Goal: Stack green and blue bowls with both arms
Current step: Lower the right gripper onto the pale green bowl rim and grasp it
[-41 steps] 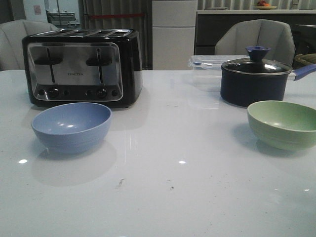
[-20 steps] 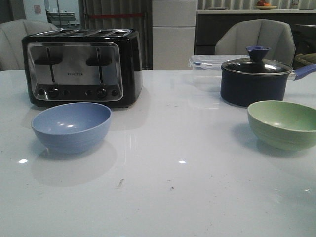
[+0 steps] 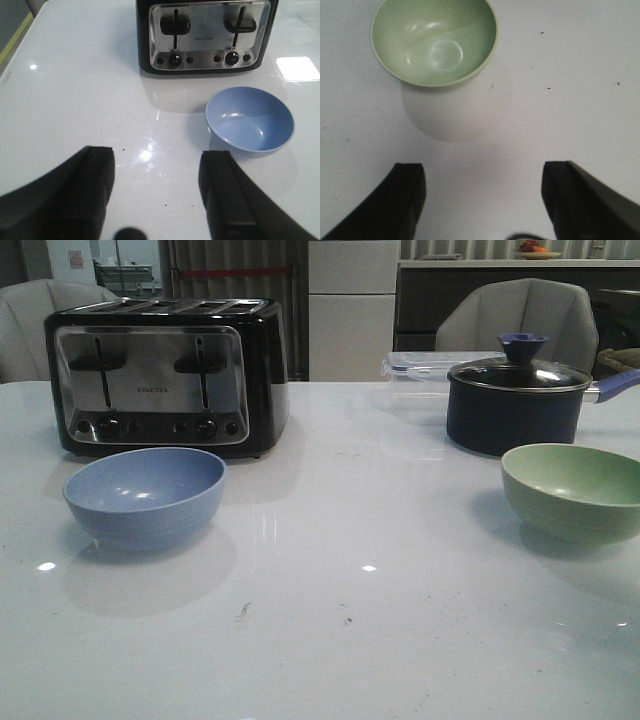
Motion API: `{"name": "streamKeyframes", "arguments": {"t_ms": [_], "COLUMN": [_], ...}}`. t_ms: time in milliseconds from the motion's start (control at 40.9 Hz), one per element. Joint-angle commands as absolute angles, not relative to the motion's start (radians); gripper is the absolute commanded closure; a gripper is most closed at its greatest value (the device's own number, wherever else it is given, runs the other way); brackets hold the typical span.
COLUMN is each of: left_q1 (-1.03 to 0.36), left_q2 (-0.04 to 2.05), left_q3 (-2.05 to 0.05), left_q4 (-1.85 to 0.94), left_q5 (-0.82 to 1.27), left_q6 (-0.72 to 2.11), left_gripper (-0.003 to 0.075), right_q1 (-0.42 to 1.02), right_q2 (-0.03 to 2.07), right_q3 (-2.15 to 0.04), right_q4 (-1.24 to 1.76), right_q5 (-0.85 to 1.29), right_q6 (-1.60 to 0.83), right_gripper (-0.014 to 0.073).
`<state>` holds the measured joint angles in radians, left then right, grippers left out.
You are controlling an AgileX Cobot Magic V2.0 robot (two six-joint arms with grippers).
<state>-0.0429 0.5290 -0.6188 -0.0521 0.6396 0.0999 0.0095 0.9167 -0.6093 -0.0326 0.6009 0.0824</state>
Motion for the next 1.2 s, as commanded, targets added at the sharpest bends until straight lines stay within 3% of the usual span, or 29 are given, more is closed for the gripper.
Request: {"name": "streamKeyframes", "arguments": {"t_ms": [0,342,684,953,1173], "left_q1": [-0.048,-0.048,-0.048,-0.048,-0.048], "left_q2": [0.539,0.539,0.539,0.539,0.539], "left_q3": [-0.647,-0.647,-0.647,-0.647,-0.647], "left_q4": [-0.062,-0.062,-0.062,-0.062,-0.062], "left_q5": [0.571,0.571,0.573,0.603,0.604], "left_q6": [0.098,0.098,0.098,0.098,0.098], "left_gripper": [0.0266,0.0266,0.0266,0.0266,0.0266], "right_q1": [-0.002,-0.057,-0.066,-0.066,-0.066], "right_q2": [0.997,1.385,1.722,1.859,1.88], "right_q3": [-0.703,-1.002,-1.268,-1.392,-1.422], "right_q4": [-0.042,-0.035,0.0,0.01,0.01], "right_q5": [0.535,0.613,0.691,0.78,0.84], "right_q6": [0.079,0.079,0.079,0.029,0.0], "right_gripper": [-0.001,-0.0004,0.0158,0.0169,0.0391]}}
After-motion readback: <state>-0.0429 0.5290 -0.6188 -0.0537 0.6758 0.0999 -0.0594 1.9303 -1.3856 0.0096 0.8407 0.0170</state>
